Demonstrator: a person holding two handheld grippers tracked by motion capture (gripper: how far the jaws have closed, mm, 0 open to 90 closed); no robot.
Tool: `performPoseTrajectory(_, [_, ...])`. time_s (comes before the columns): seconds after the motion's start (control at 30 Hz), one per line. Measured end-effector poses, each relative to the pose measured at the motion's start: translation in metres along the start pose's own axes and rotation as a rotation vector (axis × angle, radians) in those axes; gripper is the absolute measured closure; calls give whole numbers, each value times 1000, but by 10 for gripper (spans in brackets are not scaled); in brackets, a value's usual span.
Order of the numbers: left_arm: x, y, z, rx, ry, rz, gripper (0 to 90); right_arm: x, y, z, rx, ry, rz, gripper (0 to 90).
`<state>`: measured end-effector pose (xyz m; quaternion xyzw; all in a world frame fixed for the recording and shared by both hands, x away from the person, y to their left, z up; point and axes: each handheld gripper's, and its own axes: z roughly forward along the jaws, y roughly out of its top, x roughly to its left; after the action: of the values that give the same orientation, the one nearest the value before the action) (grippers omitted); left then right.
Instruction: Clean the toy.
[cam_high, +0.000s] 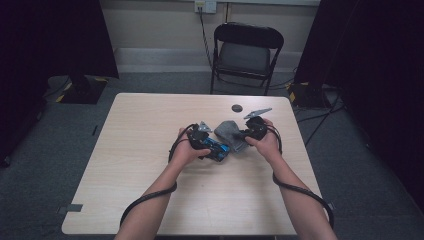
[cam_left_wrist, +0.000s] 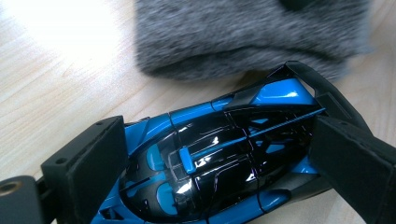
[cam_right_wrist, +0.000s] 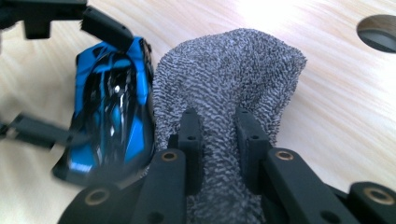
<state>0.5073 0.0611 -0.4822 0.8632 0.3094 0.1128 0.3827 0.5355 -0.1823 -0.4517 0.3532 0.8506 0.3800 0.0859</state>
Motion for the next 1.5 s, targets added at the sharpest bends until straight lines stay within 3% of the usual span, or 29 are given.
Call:
performPoseTrajectory(0.13, [0,0,0,-7,2,-3,44,3,5,17,46,-31,-10,717])
performPoseTrajectory(0.23, [0,-1,0,-7,2,-4,44,4,6,22,61,-52,17,664])
performPoseTrajectory(0.37, [0,-2,0,-17,2,1,44,6,5,21,50,-85,60,522])
performPoseTrajectory(0.4, [0,-2,0,-18,2,0,44,6,5,20,43,-109,79,500])
performPoseTrajectory(0.47, [0,-2,0,-17,2,0,44,6,5,18,31,-95,92,482])
performPoseTrajectory(0.53, [0,-2,0,-21,2,-1,44,7,5,17,25,-120,115,425])
performPoseTrajectory(0.67, [0,-2,0,-21,1,-1,44,12,6,21,12,-121,131,412])
performPoseTrajectory(0.77, [0,-3,0,-24,0,-2,44,12,5,29,16,-157,172,406])
performPoseTrajectory(0.9, [0,-3,0,-26,-1,-3,44,12,3,39,34,-177,216,437])
performPoseTrajectory(1.0, [0,-3,0,-24,-1,-2,44,14,5,46,36,-179,205,516])
performPoseTrajectory(1.07, [0,-3,0,-26,-2,0,44,14,7,48,35,-176,197,640])
performPoseTrajectory(1.17, [0,-2,1,-26,-4,2,44,16,12,53,40,-178,163,707])
performPoseTrajectory(1.27, [0,-3,1,-33,-5,3,43,19,20,57,23,-173,121,725])
performPoseTrajectory(1.43, [0,-3,1,-33,-5,2,44,24,30,70,-9,-107,74,723])
performPoseTrajectory(1.5, [0,-3,1,-34,-5,3,43,26,30,77,-16,-84,94,711])
